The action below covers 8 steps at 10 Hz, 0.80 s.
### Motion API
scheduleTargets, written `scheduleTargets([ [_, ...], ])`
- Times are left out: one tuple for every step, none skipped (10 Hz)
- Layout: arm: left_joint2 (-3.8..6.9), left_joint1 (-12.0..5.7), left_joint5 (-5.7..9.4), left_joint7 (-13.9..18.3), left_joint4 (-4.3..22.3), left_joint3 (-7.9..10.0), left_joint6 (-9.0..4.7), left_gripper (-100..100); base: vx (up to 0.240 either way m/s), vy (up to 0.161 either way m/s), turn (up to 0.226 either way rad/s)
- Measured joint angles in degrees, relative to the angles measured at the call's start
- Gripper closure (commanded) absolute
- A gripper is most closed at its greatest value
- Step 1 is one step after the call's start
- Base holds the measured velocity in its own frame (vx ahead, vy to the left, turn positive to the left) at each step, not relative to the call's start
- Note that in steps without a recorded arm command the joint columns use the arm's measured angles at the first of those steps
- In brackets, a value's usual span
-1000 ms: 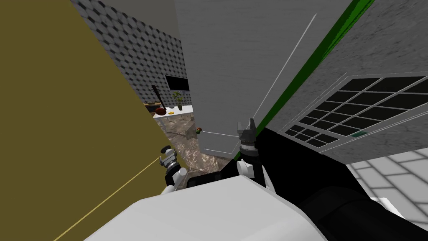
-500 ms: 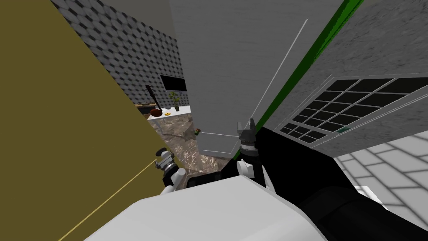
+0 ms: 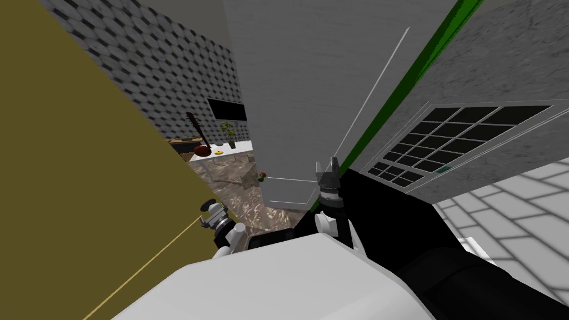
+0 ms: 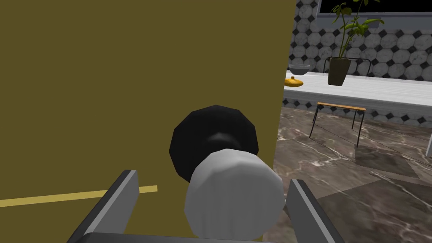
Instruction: Push the door open
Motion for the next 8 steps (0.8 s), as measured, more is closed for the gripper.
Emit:
scheduleTargets([
  [-0.17,1.35,0.01,-0.74,-2.47,-0.10,0.51,100,0.028,0.014,-0.118],
  [-0.20,2.50,0.45,-1.48,-4.20,0.35,0.77,100,0.023,0.013,-0.059],
  [-0.01,2.19,0.84,-1.56,-3.76,0.82,0.71,100,0.009,0.009,0.005],
  [0.04,1.31,0.86,-1.02,-2.31,0.97,0.19,100,0.029,0.025,-0.113],
  [-0.18,1.50,1.11,-0.74,-2.02,1.36,-0.58,100,0.050,0.055,-0.156],
  [-0.58,1.13,1.91,-1.49,-2.04,2.36,-1.14,100,0.076,0.058,-0.198],
  [-0.65,3.34,2.58,-2.51,-4.91,3.07,-1.01,100,0.063,0.050,-0.036],
  [-0.57,3.40,2.96,-2.83,-5.11,3.56,-1.13,100,0.029,0.030,0.026],
])
